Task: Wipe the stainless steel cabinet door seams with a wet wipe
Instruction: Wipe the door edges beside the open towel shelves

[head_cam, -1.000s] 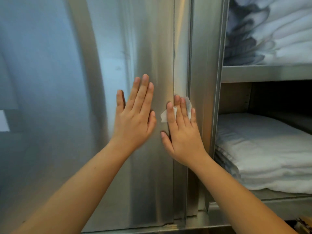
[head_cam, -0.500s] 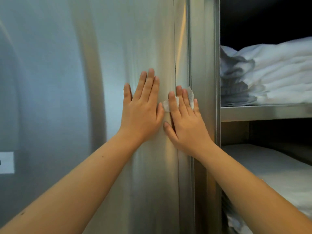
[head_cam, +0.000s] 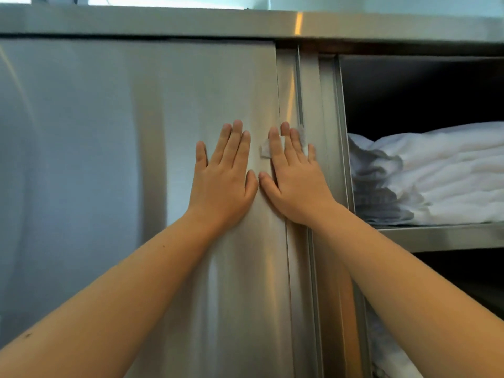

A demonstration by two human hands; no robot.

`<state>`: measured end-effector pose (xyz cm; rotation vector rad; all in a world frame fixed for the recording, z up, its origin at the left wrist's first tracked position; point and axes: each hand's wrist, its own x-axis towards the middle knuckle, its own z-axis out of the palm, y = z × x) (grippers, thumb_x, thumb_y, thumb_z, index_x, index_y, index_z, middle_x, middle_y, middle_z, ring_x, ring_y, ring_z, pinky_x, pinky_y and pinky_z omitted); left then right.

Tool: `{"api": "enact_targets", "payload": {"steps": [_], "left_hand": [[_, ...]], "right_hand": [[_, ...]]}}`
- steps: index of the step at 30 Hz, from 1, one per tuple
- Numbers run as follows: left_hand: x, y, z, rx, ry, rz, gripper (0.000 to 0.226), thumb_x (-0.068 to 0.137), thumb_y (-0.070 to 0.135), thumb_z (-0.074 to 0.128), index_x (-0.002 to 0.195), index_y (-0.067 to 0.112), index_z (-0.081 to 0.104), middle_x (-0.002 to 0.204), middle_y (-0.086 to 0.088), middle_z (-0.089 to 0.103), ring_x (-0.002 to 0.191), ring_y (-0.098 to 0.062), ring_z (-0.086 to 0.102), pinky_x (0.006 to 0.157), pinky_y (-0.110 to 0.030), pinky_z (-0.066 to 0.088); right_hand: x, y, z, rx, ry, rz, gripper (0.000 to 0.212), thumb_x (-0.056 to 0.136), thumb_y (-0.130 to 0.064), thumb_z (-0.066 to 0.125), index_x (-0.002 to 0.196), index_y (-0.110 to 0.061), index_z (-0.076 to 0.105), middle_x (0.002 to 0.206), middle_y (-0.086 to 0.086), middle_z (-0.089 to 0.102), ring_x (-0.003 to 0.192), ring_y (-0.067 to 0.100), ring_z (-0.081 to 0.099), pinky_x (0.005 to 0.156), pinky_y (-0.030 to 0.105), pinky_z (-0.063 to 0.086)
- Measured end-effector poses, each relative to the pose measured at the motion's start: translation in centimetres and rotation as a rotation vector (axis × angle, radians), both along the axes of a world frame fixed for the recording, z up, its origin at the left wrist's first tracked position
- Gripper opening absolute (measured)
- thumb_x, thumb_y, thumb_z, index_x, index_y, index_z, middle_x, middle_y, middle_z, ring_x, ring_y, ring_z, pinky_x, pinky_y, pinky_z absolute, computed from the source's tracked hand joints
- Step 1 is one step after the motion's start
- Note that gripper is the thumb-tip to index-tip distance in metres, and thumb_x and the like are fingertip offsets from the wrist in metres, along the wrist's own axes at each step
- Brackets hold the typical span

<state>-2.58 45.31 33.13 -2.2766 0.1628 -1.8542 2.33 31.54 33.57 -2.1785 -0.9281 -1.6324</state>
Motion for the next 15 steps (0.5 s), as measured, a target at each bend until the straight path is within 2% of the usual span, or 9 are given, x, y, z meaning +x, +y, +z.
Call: {"api": "enact_targets", "payload": {"steps": [3,10,15], "left_hand": [[0.3,0.4,0.0,0.023,-0.029,-0.013,0.067,0.087,0.039,0.009,0.147,0.011,0.01,0.154,-0.001,-0.002,0.142,-0.014,-0.003,0.112,-0.045,-0.001],[0.5,0.4,-0.2,0.047,-0.131,-0.049,0.061,0.088,0.031,0.026,0.143,0.005,0.029,0.151,-0.011,0.024,0.14,-0.025,0.021,0.108,-0.048,0.017],[0.4,0.4,-0.1,0.056,-0.139,-0.033,0.061,0.088,0.032,0.026,0.143,0.005,0.029,0.15,-0.011,0.024,0.139,-0.024,0.022,0.107,-0.046,0.017]], "right_hand": [[0.3,0.1,1.8,0.005,-0.032,-0.015,0.071,0.097,-0.042,0.03,0.145,-0.017,-0.017,0.155,0.01,-0.017,0.142,0.022,-0.015,0.11,0.037,-0.014],[0.6,0.4,6.0,0.029,-0.054,-0.06,0.07,0.097,-0.044,0.027,0.146,-0.017,-0.015,0.155,0.011,-0.014,0.143,0.023,-0.013,0.111,0.038,-0.013],[0.6,0.7,9.0,0.057,-0.075,-0.088,0.072,0.096,-0.049,0.027,0.148,-0.016,-0.01,0.156,0.012,-0.008,0.143,0.024,-0.01,0.112,0.042,-0.01]]}}
